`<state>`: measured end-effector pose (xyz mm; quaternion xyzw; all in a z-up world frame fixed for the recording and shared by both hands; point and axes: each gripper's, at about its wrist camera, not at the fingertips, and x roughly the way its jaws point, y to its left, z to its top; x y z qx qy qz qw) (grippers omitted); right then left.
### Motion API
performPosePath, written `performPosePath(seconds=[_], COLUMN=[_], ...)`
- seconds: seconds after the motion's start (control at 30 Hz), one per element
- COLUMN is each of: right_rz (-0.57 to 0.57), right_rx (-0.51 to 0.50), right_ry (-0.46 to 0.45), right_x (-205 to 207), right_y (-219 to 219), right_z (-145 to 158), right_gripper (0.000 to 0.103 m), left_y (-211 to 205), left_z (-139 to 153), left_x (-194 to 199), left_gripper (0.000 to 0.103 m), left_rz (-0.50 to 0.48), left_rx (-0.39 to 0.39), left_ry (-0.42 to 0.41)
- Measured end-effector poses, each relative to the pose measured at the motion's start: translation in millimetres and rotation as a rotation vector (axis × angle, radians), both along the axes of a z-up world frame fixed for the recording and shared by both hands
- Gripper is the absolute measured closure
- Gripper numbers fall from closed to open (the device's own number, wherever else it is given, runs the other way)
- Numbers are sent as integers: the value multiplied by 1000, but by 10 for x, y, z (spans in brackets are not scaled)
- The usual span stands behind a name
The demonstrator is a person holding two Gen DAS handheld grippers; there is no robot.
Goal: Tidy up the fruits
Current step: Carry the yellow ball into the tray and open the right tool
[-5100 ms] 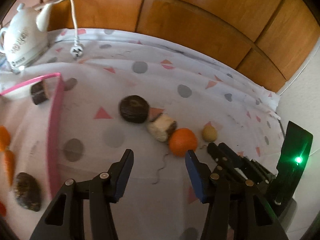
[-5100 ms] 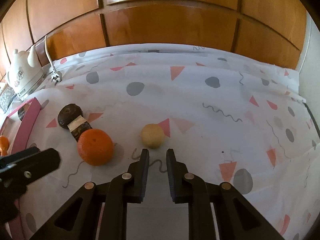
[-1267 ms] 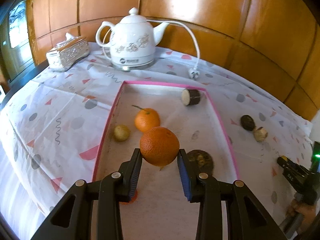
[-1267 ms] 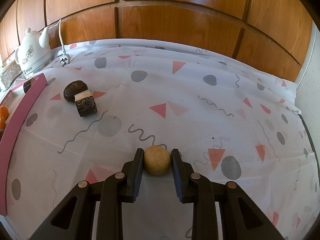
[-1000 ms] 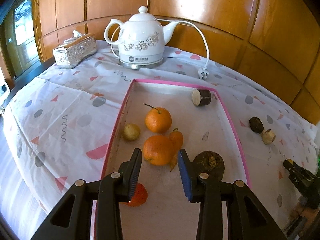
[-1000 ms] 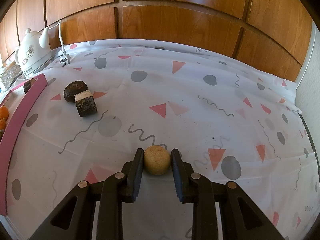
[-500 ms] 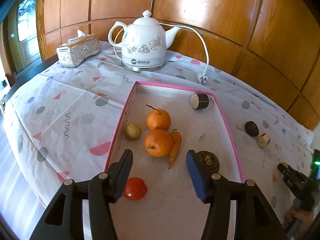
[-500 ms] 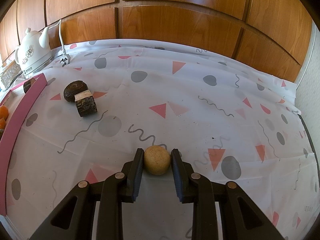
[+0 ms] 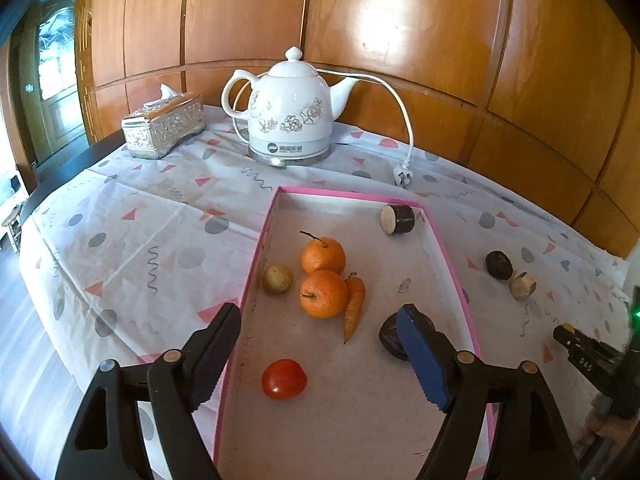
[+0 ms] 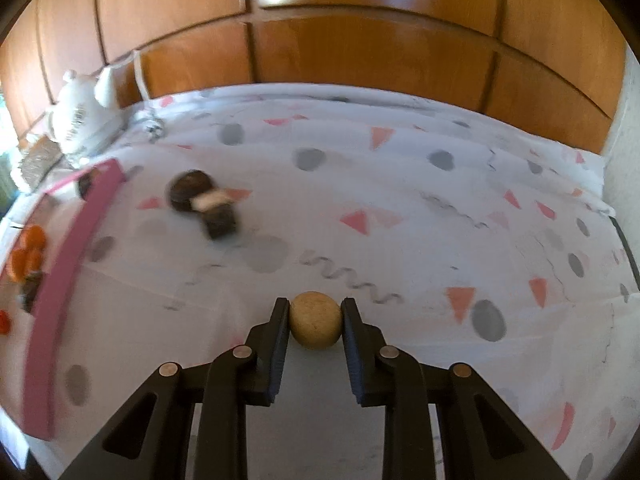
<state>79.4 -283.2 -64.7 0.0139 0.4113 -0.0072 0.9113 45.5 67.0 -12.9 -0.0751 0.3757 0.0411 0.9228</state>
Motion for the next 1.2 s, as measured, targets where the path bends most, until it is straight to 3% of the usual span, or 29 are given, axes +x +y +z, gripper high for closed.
performPosePath(seconds=[0.3, 0.7, 0.8, 0.93, 1.2], right_rz=[261, 489, 503, 480, 313], right_rx=[85, 125, 139, 179, 239], right_ry=[-69, -35, 3, 12, -29], right_x=[24, 247, 325, 318, 137], right_y=[823, 1939, 2076, 2065, 1463], right_z=[430, 535, 448, 421, 398], right_gripper=[77, 77, 77, 65, 60], left_y=[60, 122, 137, 126, -24], left_z=[-44, -85, -99, -118, -99], left_x=[-50, -66, -74, -69, -81], left_gripper=[22, 23, 23, 25, 26], left_rz=[24, 36, 32, 23, -41], left_rx=[2, 2, -7, -10, -26], left_ry=[13, 15, 18, 23, 13])
